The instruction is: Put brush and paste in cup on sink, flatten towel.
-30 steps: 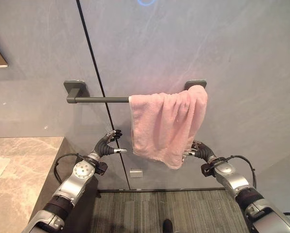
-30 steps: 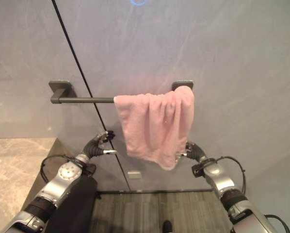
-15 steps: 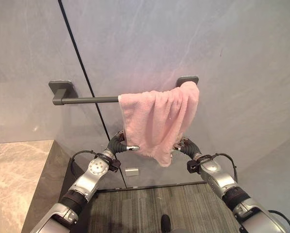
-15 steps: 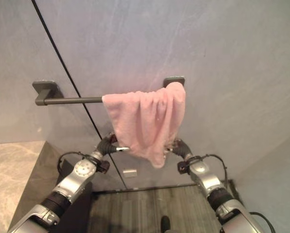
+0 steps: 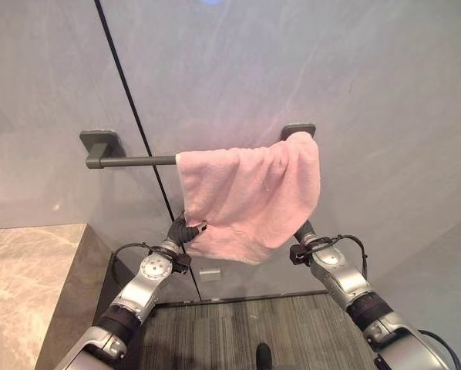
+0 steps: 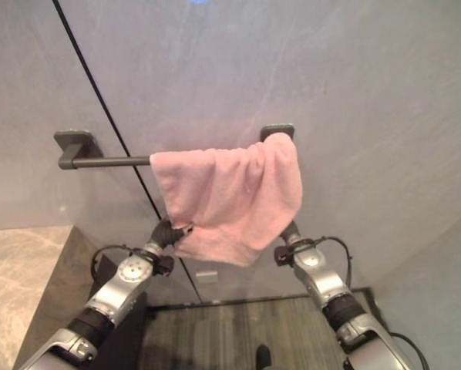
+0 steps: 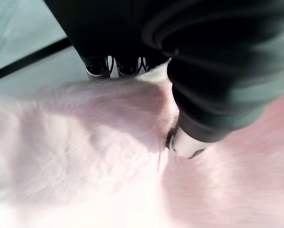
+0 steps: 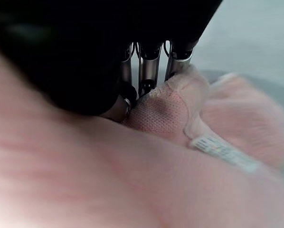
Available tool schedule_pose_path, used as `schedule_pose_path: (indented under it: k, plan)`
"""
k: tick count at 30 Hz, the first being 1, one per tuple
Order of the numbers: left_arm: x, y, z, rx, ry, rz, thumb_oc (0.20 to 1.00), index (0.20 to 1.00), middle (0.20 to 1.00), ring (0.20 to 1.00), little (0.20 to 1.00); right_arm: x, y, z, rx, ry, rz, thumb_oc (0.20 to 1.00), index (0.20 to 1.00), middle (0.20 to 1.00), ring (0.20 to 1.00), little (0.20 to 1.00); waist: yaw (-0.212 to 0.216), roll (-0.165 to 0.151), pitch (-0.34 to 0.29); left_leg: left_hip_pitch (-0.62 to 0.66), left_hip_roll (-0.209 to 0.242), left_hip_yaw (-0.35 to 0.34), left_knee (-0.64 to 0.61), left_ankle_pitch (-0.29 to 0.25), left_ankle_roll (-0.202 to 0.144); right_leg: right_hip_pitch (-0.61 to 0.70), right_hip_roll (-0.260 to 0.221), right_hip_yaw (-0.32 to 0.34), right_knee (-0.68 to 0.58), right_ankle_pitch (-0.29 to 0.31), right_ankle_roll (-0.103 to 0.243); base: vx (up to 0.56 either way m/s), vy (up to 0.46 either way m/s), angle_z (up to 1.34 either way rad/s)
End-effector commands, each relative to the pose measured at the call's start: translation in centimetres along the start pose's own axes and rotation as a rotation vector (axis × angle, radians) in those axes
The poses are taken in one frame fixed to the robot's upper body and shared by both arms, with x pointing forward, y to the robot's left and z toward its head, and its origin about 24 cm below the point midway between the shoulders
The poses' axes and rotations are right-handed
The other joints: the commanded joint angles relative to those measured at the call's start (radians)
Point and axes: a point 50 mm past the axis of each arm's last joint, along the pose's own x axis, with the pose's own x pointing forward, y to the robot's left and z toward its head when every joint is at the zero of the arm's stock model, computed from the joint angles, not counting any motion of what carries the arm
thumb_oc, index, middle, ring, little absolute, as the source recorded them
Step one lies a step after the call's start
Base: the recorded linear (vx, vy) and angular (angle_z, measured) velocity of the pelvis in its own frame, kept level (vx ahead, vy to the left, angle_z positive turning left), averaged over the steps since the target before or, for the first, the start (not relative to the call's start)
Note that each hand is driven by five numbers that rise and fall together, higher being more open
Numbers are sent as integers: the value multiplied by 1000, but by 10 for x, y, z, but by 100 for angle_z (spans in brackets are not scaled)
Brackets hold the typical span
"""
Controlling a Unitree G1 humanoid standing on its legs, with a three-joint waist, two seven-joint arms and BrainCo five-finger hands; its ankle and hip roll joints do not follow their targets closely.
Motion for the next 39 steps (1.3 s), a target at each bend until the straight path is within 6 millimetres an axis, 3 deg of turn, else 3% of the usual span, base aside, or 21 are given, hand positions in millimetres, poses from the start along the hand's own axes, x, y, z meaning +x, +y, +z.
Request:
schedule_pose_path:
  k: [1,6,9,14,17,22,23,24,26,27,31,35,39]
  plan:
    - [10,17,44,93,-210,40,200,200,200,200,200,6,-5,45,-35,-234,-16,200,200,200,200,200,14,-44,-24,-41,-19,-4,7,29,21,73,-91,9,7,-80,103,-1,0,7]
    - [1,22,70,0,-345,96,200,200,200,200,200,1,7,79,21,-410,22,200,200,200,200,200,18,-50,-19,-50,-21,-9,7,28,20,71,-95,3,7,-78,105,-5,9,9]
    - [-4,24,68,5,-344,115,200,200,200,200,200,0,14,80,29,-427,38,200,200,200,200,200,20,-54,-14,-54,-22,-11,7,27,21,69,-98,3,7,-78,106,0,0,0]
    - [-5,17,38,-17,-217,109,200,200,200,200,200,6,32,52,80,-294,96,200,200,200,200,200,31,-64,-3,-61,-25,-16,7,28,24,66,-100,0,7,-79,103,-2,2,1]
    - [-9,7,-1,-114,-47,119,200,200,200,200,200,10,45,20,150,-160,92,200,200,200,200,200,41,-68,4,-65,-24,-19,7,30,27,65,-100,-7,7,-79,100,0,0,0]
    - [-12,4,-14,-118,9,128,200,200,200,200,200,10,51,18,185,-152,82,200,200,200,200,200,48,-71,7,-68,-24,-25,7,32,27,67,-98,-11,7,-83,98,9,1,3]
    - [-12,4,-13,-120,2,130,200,200,200,200,200,10,52,21,184,-166,85,200,200,200,200,200,49,-71,6,-69,-23,-26,7,32,27,67,-98,-12,7,-83,98,34,1,16]
    - [-9,6,-4,-123,-33,138,200,200,200,200,200,11,52,39,184,-243,90,200,200,200,200,200,50,-72,2,-68,-22,-28,7,32,26,72,-97,-17,7,-86,97,28,2,14]
    - [-8,6,1,-125,-54,143,200,200,200,200,200,10,53,43,246,-260,86,200,200,200,200,200,50,-72,2,-67,-22,-29,7,32,26,73,-97,-18,7,-87,97,12,1,5]
    - [-7,8,9,-126,-89,155,200,200,200,200,200,9,56,50,334,-290,95,200,200,200,200,200,49,-73,1,-67,-22,-29,7,32,26,74,-97,-19,7,-87,97,0,0,0]
    - [-11,13,46,-137,-254,160,200,200,200,200,200,-3,58,85,336,-448,163,200,200,200,200,200,47,-73,-5,-62,-22,-28,7,29,25,78,-97,-18,8,-89,97,0,0,0]
    - [-20,19,75,-138,-392,164,200,200,200,200,200,-11,58,102,330,-535,188,200,200,200,200,200,45,-73,-14,-54,-21,-26,7,23,25,85,-98,-17,7,-94,99,8,3,2]
    - [-29,26,88,-143,-464,183,200,200,200,200,200,-17,60,109,303,-562,228,200,200,200,200,200,45,-75,-16,-49,-23,-24,7,20,26,86,-100,-15,7,-95,100,0,0,0]
